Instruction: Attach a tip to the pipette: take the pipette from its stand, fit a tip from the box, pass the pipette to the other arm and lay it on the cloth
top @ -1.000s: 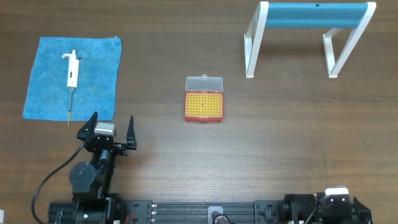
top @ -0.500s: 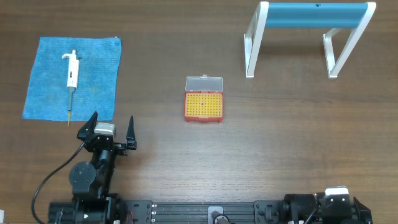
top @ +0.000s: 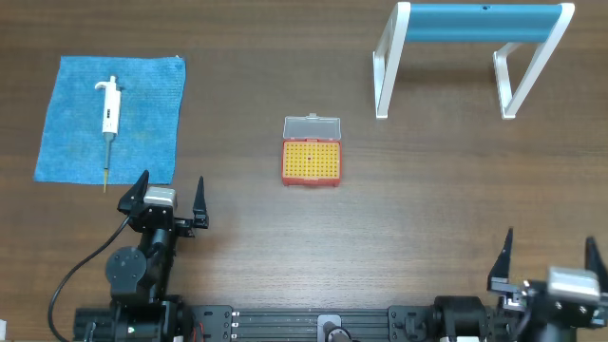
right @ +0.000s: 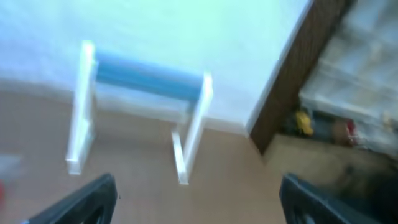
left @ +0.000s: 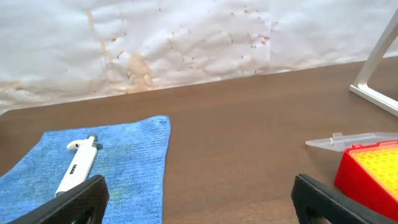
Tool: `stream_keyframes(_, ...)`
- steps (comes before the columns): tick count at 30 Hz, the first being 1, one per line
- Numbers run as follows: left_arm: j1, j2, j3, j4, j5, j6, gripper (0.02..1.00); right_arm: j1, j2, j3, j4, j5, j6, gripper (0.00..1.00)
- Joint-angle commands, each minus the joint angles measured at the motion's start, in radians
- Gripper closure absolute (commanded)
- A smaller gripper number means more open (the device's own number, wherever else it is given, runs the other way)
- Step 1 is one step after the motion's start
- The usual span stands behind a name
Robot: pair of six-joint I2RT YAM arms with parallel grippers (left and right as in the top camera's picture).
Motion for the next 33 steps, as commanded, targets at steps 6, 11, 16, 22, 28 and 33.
stream_keyframes(6,0.002,-0.004,-0.002,-0.005,-0.014,-0.003,0.069,0.006,-0.038,-0.680,0.633,-0.390,0.008,0.150)
stream_keyframes(11,0.002,-0.004,-0.002,-0.005,-0.014,-0.003,0.069,0.002,-0.134,-0.926,0.808,-0.391,0.008,0.150)
stream_keyframes(16,0.002,-0.004,-0.002,-0.005,-0.014,-0.003,0.069,0.000,-0.143,-0.950,0.729,-0.359,0.008,0.150)
stream_keyframes(22,0.002,-0.004,-0.002,-0.005,-0.014,-0.003,0.069,-0.021,-0.142,-0.956,0.653,-0.325,0.041,0.152)
stream_keyframes(28,0.002,-0.004,-0.002,-0.005,-0.014,-0.003,0.069,-0.029,-0.143,-0.956,0.650,-0.214,0.375,0.150)
stream_keyframes(33,0.002,-0.004,-0.002,-0.005,-0.014,-0.003,0.069,-0.029,-0.143,-0.956,0.651,-0.215,0.375,0.148)
